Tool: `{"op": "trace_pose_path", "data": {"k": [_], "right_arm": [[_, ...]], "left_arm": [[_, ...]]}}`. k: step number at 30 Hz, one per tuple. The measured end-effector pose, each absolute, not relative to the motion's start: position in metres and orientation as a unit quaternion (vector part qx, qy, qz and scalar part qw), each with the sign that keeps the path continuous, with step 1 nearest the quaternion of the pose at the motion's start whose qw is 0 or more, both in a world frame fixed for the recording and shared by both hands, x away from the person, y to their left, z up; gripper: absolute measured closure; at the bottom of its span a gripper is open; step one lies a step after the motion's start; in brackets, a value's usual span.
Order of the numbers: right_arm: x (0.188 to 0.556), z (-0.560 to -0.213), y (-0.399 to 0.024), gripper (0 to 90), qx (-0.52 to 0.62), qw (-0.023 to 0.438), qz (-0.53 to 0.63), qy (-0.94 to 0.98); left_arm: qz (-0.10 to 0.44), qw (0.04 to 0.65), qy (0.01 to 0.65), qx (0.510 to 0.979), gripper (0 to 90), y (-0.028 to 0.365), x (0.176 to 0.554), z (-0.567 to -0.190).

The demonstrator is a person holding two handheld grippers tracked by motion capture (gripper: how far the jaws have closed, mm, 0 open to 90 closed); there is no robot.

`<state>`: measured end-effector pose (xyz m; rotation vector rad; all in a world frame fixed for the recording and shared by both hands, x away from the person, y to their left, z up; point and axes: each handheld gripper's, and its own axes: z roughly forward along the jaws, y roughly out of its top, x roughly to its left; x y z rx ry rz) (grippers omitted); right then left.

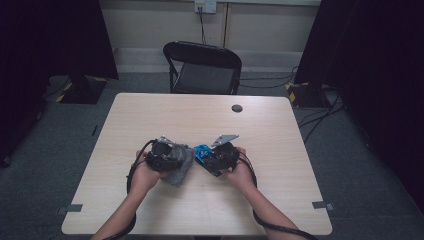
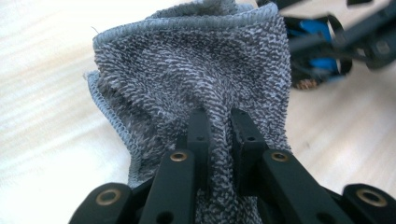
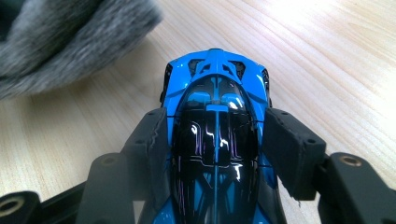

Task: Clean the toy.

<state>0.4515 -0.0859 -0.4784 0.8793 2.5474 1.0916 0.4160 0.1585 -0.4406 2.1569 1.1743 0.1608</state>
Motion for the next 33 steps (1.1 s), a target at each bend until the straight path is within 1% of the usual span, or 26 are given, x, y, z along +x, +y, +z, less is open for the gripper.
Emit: {"op": "trace_pose_path", "data": {"k": [9,15,23,33], "right_arm": [[0.451,-0.478,-0.086,41.7,0.302,0.116,0.373,0.870],[0.451,-0.479,-0.086,41.7,0.301,0.117,0.376,0.868],[0.451,-0.479,-0.087,41.7,0.301,0.117,0.377,0.868],[0.451,-0.479,-0.087,41.7,0.300,0.118,0.377,0.868]], "left_arm": [[0.079,0.310,0.492,0.809,80.4,0.162,0.442,-0.453],[0.087,0.292,0.514,0.802,80.2,0.158,0.452,-0.458],[0.104,0.250,0.502,0.821,80.1,0.137,0.454,-0.468],[0.091,0.242,0.485,0.836,80.3,0.128,0.447,-0.466]]}}
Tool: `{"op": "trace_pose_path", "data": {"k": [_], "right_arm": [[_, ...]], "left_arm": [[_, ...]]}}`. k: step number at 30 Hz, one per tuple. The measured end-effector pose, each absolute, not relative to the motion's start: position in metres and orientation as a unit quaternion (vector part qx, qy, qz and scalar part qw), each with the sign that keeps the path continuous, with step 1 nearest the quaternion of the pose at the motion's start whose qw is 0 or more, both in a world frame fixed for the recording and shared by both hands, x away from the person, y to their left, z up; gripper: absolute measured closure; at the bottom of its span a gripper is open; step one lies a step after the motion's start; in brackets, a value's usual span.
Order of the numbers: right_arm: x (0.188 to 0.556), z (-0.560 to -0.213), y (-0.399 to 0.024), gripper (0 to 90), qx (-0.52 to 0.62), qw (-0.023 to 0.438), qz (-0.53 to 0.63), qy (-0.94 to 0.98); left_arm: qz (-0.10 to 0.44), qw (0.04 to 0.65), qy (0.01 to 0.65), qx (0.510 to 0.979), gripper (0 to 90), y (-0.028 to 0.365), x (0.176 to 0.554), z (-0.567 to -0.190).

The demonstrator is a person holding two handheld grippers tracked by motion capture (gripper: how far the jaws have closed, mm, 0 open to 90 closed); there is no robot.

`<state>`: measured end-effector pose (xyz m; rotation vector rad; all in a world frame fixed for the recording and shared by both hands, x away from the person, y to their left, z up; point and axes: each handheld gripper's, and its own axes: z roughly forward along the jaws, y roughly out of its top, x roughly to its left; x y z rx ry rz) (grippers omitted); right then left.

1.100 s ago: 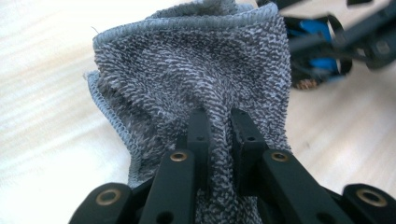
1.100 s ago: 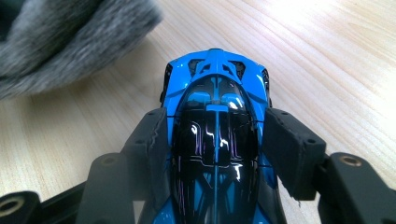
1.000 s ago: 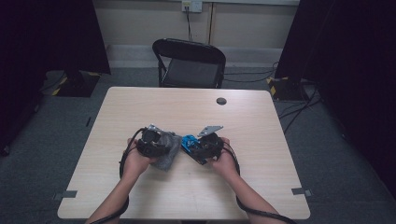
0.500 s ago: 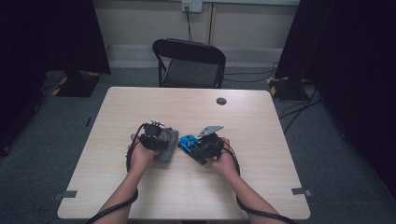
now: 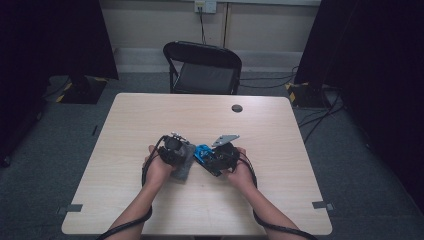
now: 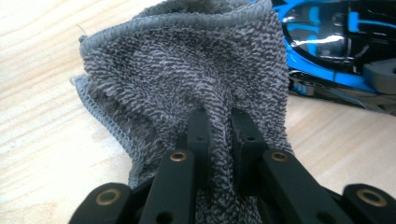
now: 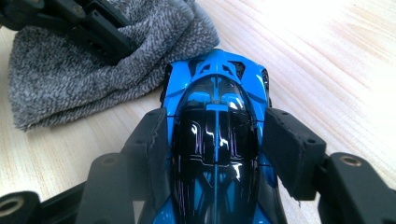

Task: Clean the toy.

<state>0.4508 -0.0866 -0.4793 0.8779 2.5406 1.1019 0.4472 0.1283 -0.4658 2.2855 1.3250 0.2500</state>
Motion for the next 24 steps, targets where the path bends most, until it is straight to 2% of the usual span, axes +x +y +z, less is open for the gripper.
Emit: {"op": "trace_pose_path", "data": {"k": [10,13,15,16,20,24], "right_arm": [[0.451,-0.479,-0.086,41.7,0.300,0.118,0.376,0.869],[0.451,-0.479,-0.087,41.7,0.300,0.118,0.377,0.868],[0.451,-0.479,-0.087,41.6,0.300,0.118,0.377,0.868],[0.451,-0.479,-0.087,41.7,0.300,0.118,0.377,0.868],[0.451,-0.479,-0.087,41.7,0.301,0.119,0.377,0.868],[0.450,-0.480,-0.087,41.6,0.301,0.120,0.378,0.867]], "left_arm": [[0.093,0.236,0.491,0.833,78.9,0.137,0.447,-0.464],[0.098,0.250,0.488,0.831,71.3,0.139,0.446,-0.464],[0.106,0.256,0.482,0.831,61.8,0.140,0.445,-0.463],[0.119,0.283,0.480,0.822,57.8,0.141,0.444,-0.459],[0.141,0.322,0.478,0.805,49.7,0.140,0.449,-0.456],[0.145,0.313,0.482,0.806,44.4,0.135,0.457,-0.469]]}}
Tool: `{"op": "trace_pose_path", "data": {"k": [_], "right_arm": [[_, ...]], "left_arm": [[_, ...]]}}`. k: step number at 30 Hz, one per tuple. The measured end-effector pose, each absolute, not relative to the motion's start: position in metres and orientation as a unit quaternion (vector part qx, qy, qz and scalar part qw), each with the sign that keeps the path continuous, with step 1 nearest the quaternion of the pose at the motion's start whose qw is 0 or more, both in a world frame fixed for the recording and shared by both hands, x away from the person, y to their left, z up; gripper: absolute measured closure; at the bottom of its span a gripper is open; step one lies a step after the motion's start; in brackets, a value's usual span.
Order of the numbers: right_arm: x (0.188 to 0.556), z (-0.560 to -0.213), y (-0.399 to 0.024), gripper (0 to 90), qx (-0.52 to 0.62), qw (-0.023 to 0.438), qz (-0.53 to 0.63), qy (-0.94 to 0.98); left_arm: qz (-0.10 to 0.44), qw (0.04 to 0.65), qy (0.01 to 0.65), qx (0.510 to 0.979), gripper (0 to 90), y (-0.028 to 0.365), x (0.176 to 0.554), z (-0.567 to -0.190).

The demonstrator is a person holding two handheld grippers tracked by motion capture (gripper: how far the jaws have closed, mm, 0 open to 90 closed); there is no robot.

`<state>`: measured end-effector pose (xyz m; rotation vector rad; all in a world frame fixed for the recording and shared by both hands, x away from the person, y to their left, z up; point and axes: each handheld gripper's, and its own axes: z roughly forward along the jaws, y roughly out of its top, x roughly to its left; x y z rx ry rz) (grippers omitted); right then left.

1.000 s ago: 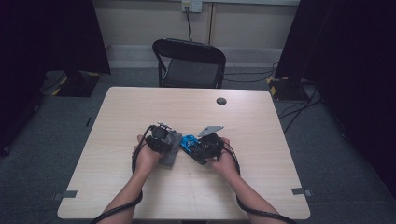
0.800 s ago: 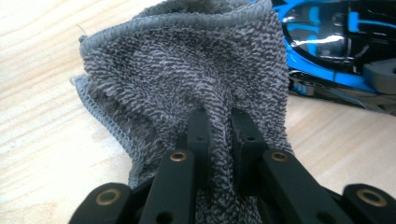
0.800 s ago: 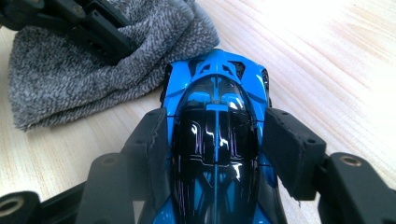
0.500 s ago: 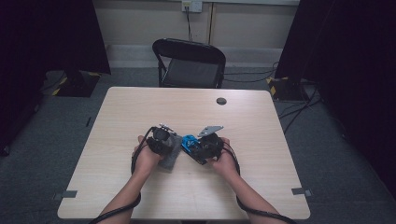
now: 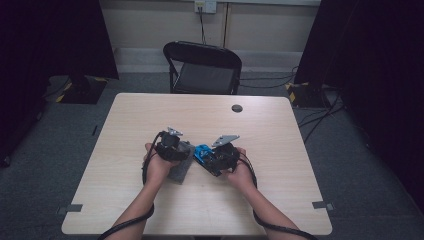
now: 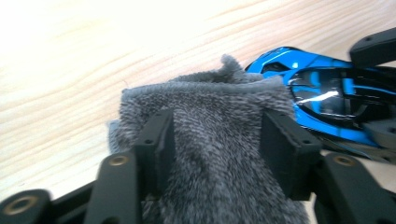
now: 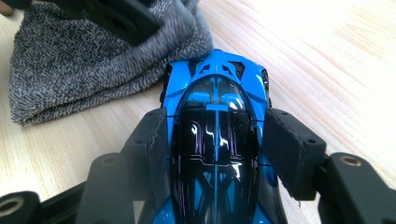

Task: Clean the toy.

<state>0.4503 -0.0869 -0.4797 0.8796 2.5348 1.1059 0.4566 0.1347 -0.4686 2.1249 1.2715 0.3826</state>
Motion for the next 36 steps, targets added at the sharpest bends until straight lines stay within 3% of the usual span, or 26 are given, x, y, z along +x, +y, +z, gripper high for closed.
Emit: {"op": "trace_pose_path", "data": {"k": [5,14,21,25,28,33,36], "right_arm": [[0.450,-0.480,-0.087,41.6,0.300,0.120,0.379,0.867],[0.450,-0.481,-0.088,41.6,0.300,0.121,0.383,0.865],[0.450,-0.481,-0.088,41.6,0.299,0.122,0.383,0.865],[0.450,-0.481,-0.087,41.6,0.300,0.121,0.383,0.865],[0.450,-0.481,-0.087,41.6,0.300,0.122,0.382,0.866],[0.450,-0.480,-0.087,41.5,0.300,0.122,0.381,0.866],[0.450,-0.480,-0.087,41.5,0.301,0.121,0.380,0.866]], "left_arm": [[0.176,0.274,0.482,0.813,45.9,0.135,0.459,-0.478],[0.170,0.265,0.478,0.820,50.3,0.128,0.454,-0.477],[0.178,0.268,0.460,0.828,41.3,0.141,0.446,-0.470],[0.156,0.271,0.465,0.828,39.8,0.148,0.441,-0.474],[0.146,0.276,0.472,0.824,47.2,0.147,0.440,-0.478],[0.126,0.264,0.474,0.831,71.6,0.133,0.439,-0.473],[0.110,0.265,0.467,0.837,76.0,0.122,0.435,-0.472]]}}
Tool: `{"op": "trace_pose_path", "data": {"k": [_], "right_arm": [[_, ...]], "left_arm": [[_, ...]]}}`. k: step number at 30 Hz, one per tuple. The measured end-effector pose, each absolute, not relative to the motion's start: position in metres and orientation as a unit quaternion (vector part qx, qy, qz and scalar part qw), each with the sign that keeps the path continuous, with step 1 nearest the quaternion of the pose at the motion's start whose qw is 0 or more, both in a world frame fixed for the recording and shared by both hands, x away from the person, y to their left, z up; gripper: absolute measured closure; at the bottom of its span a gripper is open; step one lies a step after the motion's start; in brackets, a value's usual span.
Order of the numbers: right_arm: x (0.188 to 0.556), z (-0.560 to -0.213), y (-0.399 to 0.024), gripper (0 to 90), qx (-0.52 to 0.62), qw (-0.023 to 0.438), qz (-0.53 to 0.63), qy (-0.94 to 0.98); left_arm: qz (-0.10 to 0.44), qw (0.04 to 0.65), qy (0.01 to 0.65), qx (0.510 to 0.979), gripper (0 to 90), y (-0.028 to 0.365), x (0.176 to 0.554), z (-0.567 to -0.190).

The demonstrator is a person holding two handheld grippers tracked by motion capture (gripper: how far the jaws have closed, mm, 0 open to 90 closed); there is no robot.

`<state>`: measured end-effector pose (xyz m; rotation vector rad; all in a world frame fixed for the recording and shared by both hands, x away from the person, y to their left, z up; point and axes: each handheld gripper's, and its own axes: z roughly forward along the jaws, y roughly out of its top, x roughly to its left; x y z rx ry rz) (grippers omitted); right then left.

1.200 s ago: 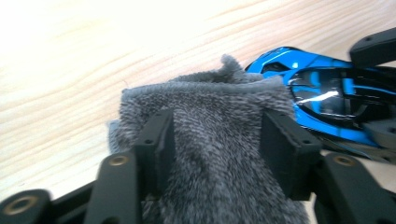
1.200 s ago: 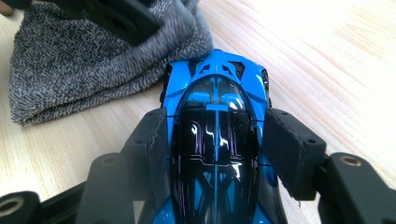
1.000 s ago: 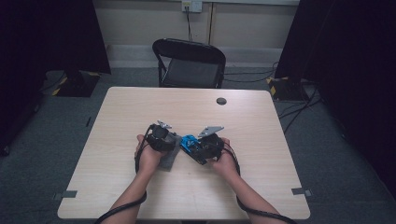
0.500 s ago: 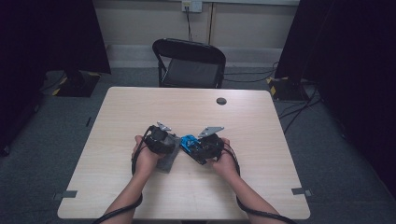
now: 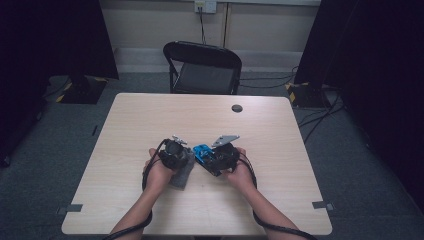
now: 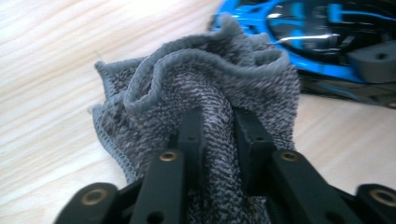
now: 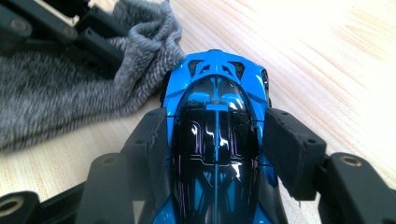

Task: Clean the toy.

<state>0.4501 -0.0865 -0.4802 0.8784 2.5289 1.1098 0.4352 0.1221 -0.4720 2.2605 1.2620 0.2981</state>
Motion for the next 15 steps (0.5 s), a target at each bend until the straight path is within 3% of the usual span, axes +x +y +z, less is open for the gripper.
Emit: {"op": "trace_pose_path", "data": {"k": [15], "right_arm": [[0.450,-0.480,-0.087,41.5,0.300,0.122,0.382,0.866]], "left_arm": [[0.073,0.276,0.428,0.858,79.4,0.093,0.416,-0.470]]}}
